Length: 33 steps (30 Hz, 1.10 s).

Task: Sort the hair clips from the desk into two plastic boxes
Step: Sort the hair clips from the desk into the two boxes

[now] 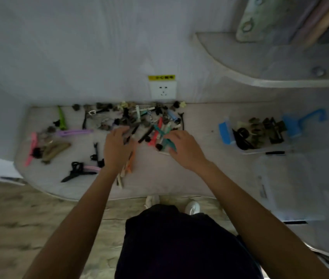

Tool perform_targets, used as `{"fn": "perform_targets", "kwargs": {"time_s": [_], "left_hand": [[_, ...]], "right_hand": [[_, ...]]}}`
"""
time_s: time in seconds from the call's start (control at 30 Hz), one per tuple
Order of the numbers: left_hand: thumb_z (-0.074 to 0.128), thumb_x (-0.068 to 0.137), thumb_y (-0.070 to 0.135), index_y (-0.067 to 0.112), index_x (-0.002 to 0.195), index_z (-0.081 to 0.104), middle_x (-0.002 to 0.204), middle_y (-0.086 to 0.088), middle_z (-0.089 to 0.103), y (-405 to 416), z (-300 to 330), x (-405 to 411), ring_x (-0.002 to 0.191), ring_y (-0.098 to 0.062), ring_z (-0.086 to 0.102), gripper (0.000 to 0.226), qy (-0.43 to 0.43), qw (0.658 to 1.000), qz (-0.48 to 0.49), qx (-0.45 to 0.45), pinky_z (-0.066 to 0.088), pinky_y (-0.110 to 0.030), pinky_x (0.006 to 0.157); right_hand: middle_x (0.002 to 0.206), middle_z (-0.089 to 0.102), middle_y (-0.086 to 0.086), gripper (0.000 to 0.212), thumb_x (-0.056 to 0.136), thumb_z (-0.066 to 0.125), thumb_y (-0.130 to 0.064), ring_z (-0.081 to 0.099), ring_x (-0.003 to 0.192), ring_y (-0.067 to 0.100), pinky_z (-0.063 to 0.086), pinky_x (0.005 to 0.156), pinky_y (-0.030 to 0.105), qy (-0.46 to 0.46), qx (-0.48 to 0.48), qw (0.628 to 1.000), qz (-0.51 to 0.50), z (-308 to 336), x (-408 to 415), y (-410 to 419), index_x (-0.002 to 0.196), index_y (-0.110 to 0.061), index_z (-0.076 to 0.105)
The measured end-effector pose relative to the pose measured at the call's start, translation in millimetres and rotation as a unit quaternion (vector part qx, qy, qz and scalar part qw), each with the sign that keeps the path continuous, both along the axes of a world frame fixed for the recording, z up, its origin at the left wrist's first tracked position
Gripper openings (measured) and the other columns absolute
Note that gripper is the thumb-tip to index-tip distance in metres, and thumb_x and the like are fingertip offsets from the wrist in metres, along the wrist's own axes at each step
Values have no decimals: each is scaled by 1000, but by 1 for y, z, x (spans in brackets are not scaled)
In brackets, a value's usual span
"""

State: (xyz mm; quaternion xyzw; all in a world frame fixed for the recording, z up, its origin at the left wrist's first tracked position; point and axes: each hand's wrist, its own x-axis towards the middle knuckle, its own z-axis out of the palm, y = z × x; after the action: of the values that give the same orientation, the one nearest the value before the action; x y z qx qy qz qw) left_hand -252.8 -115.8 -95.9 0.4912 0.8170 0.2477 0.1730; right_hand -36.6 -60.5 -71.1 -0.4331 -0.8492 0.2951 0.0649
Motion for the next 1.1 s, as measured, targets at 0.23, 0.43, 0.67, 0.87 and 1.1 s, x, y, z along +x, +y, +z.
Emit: {"fn": "perform_targets", "kwargs": {"time_s": [0.23,0.43,0.67,0.87,1.1], "left_hand": [[62,86,26,6,135,41,136,-19,46,43,-9,-49,126,-35,41,57,-4,997,-63,-34,33,-42,105],[65,81,32,8,120,53,132,-12,50,51,-27,-58,124,-30,42,47,51,990,-118,-63,35,-38,103],[63,84,22,13,105,50,110,-9,59,21,-22,-71,97,-27,57,27,-58,994,-97,-1,45,-34,77],[71,80,22,16,112,53,96,3,64,-15,3,-115,85,-15,63,37,-161,978,90,97,52,-27,72],[69,79,19,19,108,62,100,-6,68,-87,0,-187,88,-18,65,30,-147,948,258,117,56,-33,79]], "right_hand": [[156,16,6,54,94,45,-27,7,145,27,16,117,43,-134,26,989,47,-33,-67,-2,143,-18,27],[149,34,6,44,93,47,-27,18,143,26,27,114,47,-118,46,992,-19,-49,-64,3,135,-15,42],[120,59,12,25,87,53,-16,48,118,37,40,100,51,-65,122,990,-21,-42,-107,24,110,-11,61],[130,52,12,37,88,51,-11,43,122,32,34,104,39,-33,78,993,87,-27,-181,44,126,-10,51],[136,49,13,46,86,52,-8,44,124,29,35,104,39,17,24,964,264,-11,-291,14,132,-8,46]]}}
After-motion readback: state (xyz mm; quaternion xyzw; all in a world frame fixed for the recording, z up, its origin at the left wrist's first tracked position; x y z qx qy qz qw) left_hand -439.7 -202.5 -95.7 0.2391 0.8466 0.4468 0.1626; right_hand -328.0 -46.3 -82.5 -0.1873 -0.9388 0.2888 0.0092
